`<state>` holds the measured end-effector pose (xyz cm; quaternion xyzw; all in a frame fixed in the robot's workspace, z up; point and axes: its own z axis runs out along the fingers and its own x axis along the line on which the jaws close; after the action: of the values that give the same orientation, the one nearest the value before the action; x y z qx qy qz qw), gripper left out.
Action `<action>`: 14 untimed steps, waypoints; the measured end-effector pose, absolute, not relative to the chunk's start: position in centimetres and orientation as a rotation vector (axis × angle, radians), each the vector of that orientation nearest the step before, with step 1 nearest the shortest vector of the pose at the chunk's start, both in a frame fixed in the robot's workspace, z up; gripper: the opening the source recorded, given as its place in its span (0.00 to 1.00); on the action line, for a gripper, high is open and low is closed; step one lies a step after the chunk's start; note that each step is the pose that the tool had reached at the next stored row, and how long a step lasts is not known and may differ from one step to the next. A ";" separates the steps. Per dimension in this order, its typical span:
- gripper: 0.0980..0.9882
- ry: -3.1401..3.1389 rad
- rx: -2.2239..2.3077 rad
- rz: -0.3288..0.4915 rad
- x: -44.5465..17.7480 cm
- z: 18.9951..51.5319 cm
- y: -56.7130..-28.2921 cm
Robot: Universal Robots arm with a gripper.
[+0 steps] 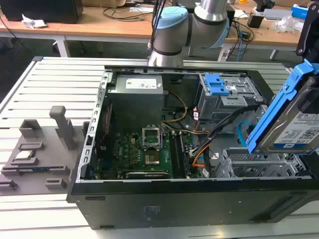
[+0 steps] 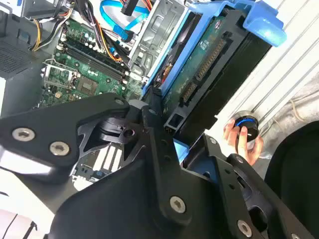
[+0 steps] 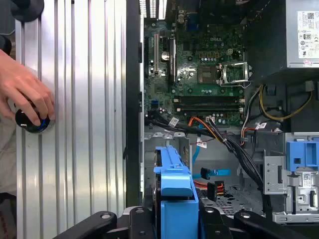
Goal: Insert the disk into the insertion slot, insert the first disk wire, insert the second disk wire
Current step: 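Insert the disk into the insertion slot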
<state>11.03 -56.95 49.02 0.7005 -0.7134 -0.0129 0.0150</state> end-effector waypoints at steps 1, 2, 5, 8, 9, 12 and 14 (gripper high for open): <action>0.30 -2.220 2.180 -0.040 11.0 49.0 -57.0; 0.30 -2.220 2.180 -0.040 11.0 48.9 -57.0; 0.30 -2.220 2.180 -0.040 11.0 48.6 -57.0; 0.30 -2.220 2.180 -0.040 11.0 48.1 -57.0; 0.30 -2.220 2.180 -0.040 11.0 48.0 -57.0; 0.30 -2.220 2.180 -0.040 11.0 47.8 -56.9; 0.30 -2.220 2.180 -0.040 11.0 47.7 -57.0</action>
<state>11.03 -56.95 47.67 0.7005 -0.7134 -0.0129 0.0150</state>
